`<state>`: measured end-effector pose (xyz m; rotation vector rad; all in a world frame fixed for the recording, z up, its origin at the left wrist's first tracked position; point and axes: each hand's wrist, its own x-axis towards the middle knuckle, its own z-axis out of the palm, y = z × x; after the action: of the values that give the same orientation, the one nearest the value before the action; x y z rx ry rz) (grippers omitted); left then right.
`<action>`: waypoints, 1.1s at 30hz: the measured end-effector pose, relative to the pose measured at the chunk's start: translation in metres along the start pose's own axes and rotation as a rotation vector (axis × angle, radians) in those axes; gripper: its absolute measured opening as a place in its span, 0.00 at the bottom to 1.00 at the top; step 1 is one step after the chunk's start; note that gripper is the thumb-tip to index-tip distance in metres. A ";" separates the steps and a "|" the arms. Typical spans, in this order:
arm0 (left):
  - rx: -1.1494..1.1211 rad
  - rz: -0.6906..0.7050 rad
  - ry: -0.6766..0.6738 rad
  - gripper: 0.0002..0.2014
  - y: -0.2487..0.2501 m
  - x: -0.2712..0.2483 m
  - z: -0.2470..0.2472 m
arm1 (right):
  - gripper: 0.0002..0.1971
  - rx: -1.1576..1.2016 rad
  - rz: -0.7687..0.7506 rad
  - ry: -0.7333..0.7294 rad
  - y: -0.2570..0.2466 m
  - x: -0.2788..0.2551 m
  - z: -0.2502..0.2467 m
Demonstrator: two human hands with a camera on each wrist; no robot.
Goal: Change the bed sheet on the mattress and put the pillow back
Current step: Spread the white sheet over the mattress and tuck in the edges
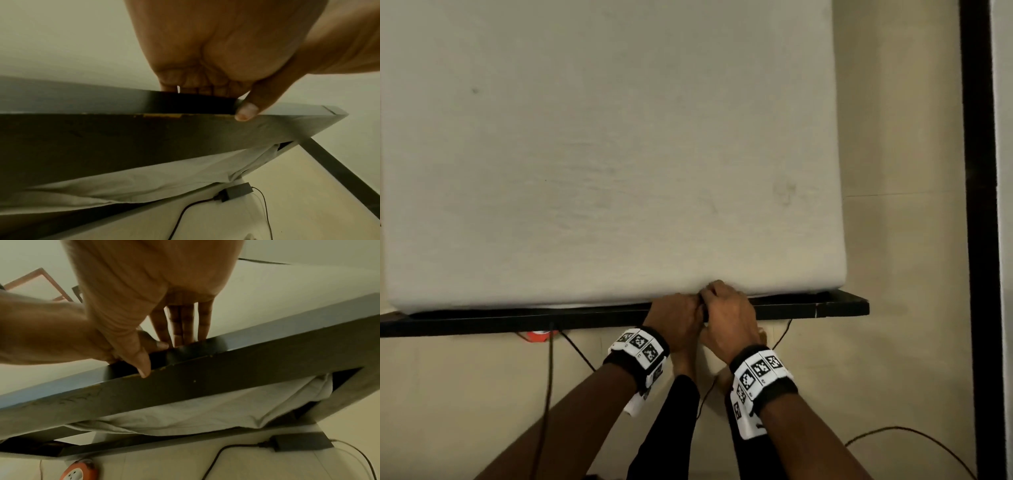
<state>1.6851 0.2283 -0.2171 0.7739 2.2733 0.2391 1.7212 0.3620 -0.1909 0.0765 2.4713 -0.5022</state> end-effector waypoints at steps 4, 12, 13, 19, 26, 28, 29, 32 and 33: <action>0.032 -0.014 -0.063 0.26 -0.001 0.010 0.005 | 0.19 0.128 0.010 -0.123 0.009 0.011 -0.001; -0.002 -0.130 -0.104 0.23 0.006 0.014 -0.008 | 0.16 0.198 0.059 -0.030 0.029 -0.007 -0.008; 0.044 -0.146 -0.061 0.22 0.008 0.011 -0.010 | 0.11 0.190 0.106 0.075 0.035 -0.008 -0.012; 0.060 -0.274 0.028 0.27 0.012 -0.009 -0.010 | 0.11 0.024 0.337 0.168 0.076 -0.002 -0.035; -0.056 -0.214 0.102 0.42 0.003 0.000 0.017 | 0.22 -0.027 0.322 0.149 0.073 0.001 -0.019; -0.027 -0.219 0.090 0.49 0.000 0.007 0.019 | 0.22 -0.055 0.327 0.117 0.071 -0.002 -0.006; -0.028 -0.221 0.081 0.51 -0.001 0.008 0.019 | 0.22 -0.056 0.317 0.107 0.068 -0.004 0.000; -0.094 -0.228 0.048 0.48 -0.003 0.010 0.017 | 0.23 -0.075 0.304 0.086 0.065 -0.005 0.007; -0.111 -0.228 0.034 0.47 -0.003 0.010 0.016 | 0.24 -0.084 0.305 0.058 0.065 -0.004 0.005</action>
<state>1.6891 0.2310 -0.2359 0.4521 2.3343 0.2705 1.7382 0.4205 -0.2143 0.4312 2.4731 -0.2686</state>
